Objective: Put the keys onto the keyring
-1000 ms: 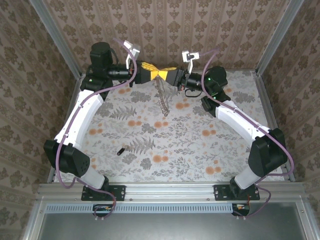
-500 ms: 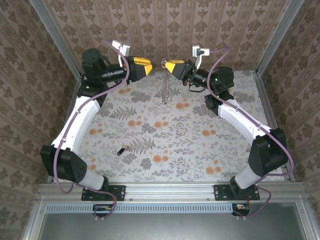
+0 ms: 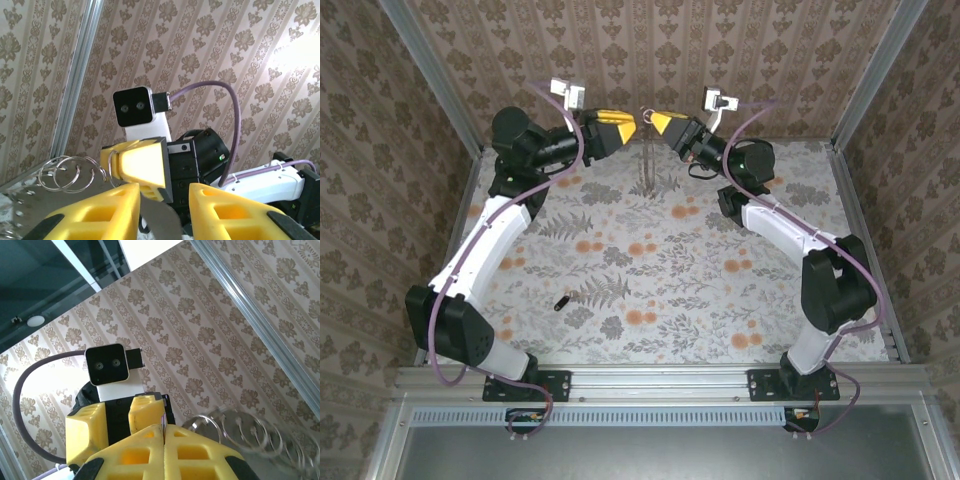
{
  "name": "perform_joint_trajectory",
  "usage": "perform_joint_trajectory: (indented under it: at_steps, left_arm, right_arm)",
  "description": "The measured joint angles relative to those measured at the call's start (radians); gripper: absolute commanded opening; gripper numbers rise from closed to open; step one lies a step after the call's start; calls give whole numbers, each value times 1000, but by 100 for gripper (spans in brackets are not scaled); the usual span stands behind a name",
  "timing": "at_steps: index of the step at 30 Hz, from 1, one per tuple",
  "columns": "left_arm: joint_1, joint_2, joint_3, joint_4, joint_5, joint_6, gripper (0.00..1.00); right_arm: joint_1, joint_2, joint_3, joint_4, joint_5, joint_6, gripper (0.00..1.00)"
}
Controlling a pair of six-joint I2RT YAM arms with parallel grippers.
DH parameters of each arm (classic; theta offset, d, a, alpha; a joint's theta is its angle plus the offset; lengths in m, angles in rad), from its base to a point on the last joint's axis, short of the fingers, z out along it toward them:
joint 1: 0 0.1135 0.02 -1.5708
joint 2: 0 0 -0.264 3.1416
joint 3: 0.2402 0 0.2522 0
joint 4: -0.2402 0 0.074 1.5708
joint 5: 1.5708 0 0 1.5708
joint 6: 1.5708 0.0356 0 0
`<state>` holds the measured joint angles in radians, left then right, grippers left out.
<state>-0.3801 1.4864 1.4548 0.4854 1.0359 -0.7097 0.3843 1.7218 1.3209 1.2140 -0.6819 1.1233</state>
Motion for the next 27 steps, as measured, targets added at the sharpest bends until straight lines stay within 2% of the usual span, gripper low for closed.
perform_joint_trajectory:
  at_steps: [27]
  left_arm:
    - [-27,76,-2,111,-24,-84,28]
  right_arm:
    - [20,2,25,21,22,27,0]
